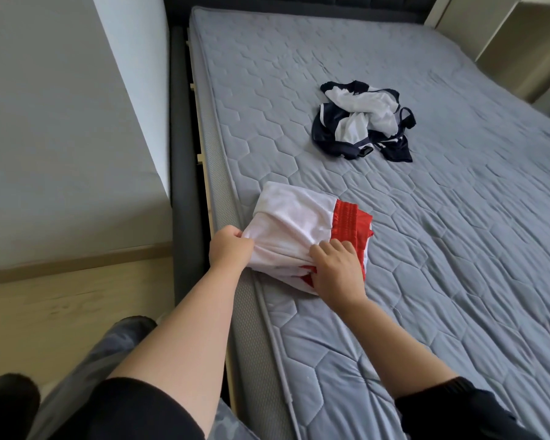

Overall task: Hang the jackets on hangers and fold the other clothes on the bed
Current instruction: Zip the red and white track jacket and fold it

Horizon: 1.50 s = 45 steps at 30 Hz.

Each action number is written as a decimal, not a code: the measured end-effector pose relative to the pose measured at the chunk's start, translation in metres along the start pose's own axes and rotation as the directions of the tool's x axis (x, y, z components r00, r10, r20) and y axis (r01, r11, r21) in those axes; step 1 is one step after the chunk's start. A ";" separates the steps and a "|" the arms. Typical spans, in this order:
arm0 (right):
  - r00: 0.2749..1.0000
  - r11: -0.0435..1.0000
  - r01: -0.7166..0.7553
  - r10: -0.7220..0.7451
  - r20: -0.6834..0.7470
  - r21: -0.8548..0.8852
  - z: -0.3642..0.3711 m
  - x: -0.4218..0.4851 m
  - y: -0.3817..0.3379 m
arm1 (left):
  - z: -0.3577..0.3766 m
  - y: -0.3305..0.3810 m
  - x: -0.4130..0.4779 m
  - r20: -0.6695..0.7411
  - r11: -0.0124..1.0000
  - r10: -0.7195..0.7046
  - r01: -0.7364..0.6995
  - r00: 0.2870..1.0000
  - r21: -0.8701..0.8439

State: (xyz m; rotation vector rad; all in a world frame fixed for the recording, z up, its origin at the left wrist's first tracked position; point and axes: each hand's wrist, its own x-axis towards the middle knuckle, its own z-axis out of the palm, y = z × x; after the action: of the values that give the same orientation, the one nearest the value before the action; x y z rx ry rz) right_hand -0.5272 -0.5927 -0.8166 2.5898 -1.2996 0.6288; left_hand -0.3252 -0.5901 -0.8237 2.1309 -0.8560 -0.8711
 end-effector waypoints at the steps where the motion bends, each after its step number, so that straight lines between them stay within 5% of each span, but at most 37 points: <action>1: 0.999 1.000 -0.001 0.001 -0.050 -0.012 0.000 0.007 0.002 | 0.001 0.002 -0.001 -0.027 0.999 0.023 -0.024 0.999 -0.045; 5: 0.984 0.998 0.000 -0.010 -0.176 -0.059 0.004 0.020 0.007 | 0.002 0.007 -0.001 -0.093 0.988 0.123 -0.131 0.988 -0.083; 9: 0.997 0.991 0.075 -0.076 -0.005 -0.108 0.022 -0.013 0.005 | 0.009 -0.012 0.001 0.056 0.994 -0.008 0.002 0.998 0.106; 15: 0.999 1.000 0.001 -0.001 0.035 0.009 0.025 -0.027 0.005 | 0.014 -0.007 0.001 0.186 0.987 -0.119 0.136 0.975 -0.081; 20: 0.991 0.996 0.048 -0.057 0.125 0.070 0.014 -0.024 -0.007 | 0.011 -0.010 0.002 0.181 0.987 -0.148 0.157 0.972 -0.035; 23: 0.957 0.986 -0.045 -0.003 0.290 0.160 0.010 -0.015 -0.013 | 0.011 -0.003 -0.001 0.062 0.993 0.027 -0.034 0.998 0.114; 27: 0.890 0.950 -0.185 0.053 0.452 0.251 0.001 0.004 -0.011 | 0.017 0.008 -0.003 0.032 0.984 0.180 -0.180 0.983 -0.006; 34: 0.835 0.928 -0.307 0.156 0.528 0.213 -0.007 0.054 0.002 | 0.023 0.015 0.017 0.108 0.993 0.058 -0.068 0.992 0.095; 41: 0.919 0.856 -0.380 0.305 0.251 0.350 0.014 0.120 0.002 | 0.023 0.002 0.021 0.113 0.996 0.009 0.000 0.994 -0.085; 45: 0.811 0.863 -0.465 0.326 0.485 0.197 0.046 0.163 0.010 | 0.023 0.003 0.017 0.004 0.987 0.089 -0.088 0.996 -0.137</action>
State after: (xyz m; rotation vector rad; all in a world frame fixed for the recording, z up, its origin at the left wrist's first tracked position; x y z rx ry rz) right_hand -0.4355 -0.7316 -0.7853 2.8301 -2.0894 0.3251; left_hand -0.3345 -0.6122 -0.8399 1.9569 -0.8641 -0.8697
